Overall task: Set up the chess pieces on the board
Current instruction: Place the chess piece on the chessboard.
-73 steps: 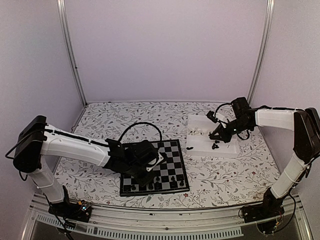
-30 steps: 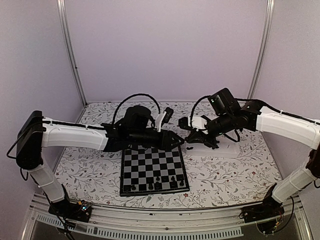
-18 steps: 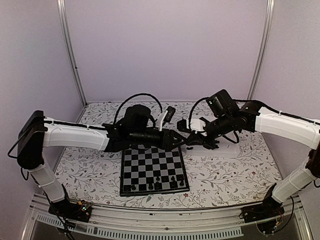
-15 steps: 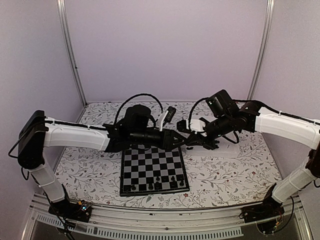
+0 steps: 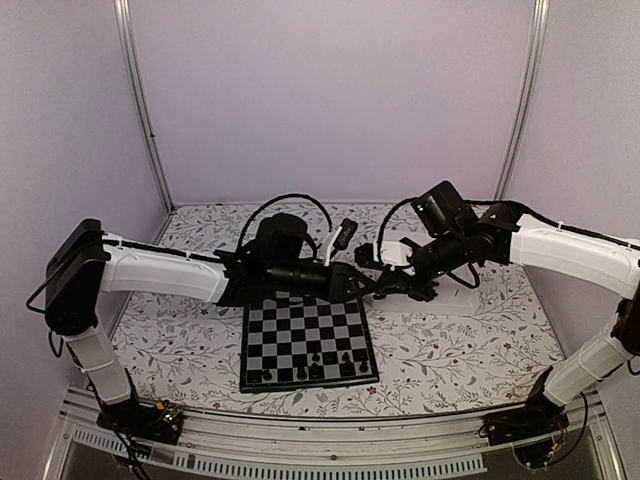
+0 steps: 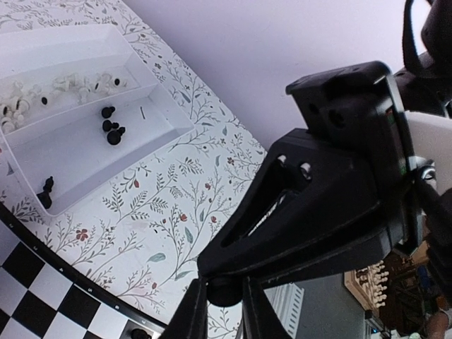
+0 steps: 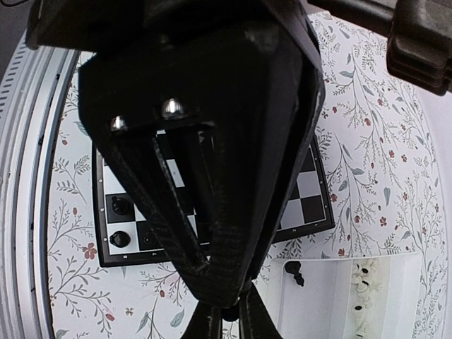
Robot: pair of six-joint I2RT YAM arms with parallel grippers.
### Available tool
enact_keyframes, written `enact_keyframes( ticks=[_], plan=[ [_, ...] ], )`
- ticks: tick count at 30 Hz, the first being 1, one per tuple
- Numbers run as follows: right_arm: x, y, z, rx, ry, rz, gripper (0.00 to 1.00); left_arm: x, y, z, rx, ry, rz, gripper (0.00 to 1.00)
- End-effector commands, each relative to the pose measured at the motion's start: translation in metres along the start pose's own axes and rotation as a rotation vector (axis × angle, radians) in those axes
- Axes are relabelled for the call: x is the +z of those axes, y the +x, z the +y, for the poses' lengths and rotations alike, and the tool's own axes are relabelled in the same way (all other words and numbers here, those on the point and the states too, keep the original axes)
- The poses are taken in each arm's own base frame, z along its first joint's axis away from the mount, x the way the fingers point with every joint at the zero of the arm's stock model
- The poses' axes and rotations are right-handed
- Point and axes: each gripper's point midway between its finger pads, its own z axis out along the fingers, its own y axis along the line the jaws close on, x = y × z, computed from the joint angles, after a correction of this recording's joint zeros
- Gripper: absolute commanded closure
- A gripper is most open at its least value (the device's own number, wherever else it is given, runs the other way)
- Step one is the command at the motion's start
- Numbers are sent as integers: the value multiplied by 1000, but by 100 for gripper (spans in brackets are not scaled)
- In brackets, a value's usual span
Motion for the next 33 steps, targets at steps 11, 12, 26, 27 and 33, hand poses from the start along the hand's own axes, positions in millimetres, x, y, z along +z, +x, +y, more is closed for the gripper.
enact_keyframes(
  ticks=[11,12,26,27,33],
  plan=[
    [-41,-25,-29,-4,112,-125,51,-16,-25,-22,108,64,-86,94],
    [-47,-25,-33,10,118,-142,46,-19,-28,-22,123,58,-101,94],
    [-111,-36,-71,618,-371,-603,45,-52,-62,-39,416,-10,-377,96],
    [-109,-34,-74,651,-403,-614,46,-52,-63,-40,432,-17,-389,97],
    [-90,-26,-71,825,-605,-641,52,-40,-68,-47,496,-51,-415,96]
  ],
)
